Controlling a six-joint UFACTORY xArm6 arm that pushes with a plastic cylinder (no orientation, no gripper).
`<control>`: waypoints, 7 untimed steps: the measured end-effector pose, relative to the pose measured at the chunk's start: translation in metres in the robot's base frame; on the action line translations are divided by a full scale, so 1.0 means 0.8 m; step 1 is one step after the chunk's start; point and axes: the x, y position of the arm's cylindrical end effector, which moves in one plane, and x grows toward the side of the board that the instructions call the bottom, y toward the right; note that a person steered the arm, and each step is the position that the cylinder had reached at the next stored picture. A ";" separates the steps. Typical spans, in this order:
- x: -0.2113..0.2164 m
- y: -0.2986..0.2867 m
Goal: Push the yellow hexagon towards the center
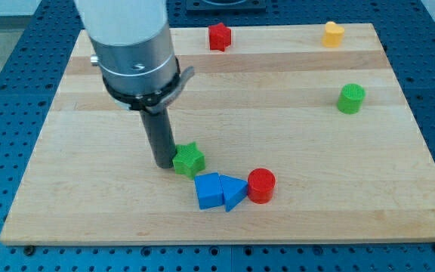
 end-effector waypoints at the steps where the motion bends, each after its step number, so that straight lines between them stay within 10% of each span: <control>1: 0.003 0.011; 3: -0.001 0.038; 7: -0.171 -0.152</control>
